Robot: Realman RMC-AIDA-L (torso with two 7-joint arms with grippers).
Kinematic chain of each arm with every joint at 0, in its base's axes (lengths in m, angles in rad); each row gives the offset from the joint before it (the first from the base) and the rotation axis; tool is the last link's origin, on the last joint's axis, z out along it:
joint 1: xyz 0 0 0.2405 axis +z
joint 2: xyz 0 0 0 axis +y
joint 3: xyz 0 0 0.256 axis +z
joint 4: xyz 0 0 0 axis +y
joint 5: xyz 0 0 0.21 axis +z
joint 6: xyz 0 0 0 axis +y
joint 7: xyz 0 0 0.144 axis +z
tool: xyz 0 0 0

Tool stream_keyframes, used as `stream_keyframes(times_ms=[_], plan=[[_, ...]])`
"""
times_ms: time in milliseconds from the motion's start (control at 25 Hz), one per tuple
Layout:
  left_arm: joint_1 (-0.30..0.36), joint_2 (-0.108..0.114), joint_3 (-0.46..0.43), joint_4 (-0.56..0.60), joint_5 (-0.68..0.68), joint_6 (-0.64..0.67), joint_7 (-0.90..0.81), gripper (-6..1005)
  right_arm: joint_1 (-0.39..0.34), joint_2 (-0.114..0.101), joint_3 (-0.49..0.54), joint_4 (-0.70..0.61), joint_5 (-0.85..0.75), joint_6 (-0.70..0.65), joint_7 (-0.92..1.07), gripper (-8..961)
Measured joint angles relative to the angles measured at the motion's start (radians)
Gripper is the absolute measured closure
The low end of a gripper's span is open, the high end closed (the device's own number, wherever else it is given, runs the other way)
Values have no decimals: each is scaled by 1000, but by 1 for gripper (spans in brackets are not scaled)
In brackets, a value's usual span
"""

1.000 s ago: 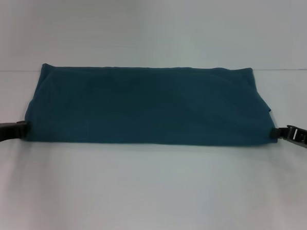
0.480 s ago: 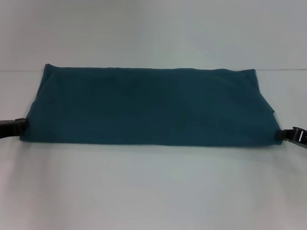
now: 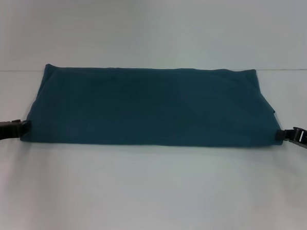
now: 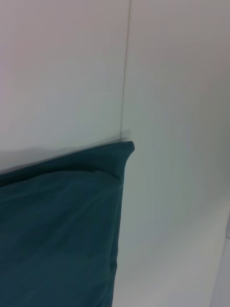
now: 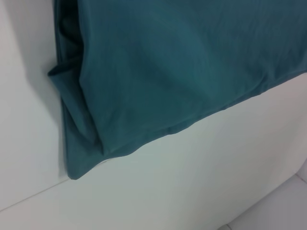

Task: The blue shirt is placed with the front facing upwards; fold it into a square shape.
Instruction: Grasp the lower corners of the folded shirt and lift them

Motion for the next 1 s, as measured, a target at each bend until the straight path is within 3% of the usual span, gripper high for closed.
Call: stream_keyframes(times_ms=[280,680,1000], plan=[[-1,-4,3,-2,1,-6,0,714,3,0,0,0,0,0,0,889],[-1,-5,8,-3,1,-6,1,246,1,0,0,0,0,0,0,884],[-2,-5,17,-5,1,3,8,235,1,0,0,0,0,0,0,880]])
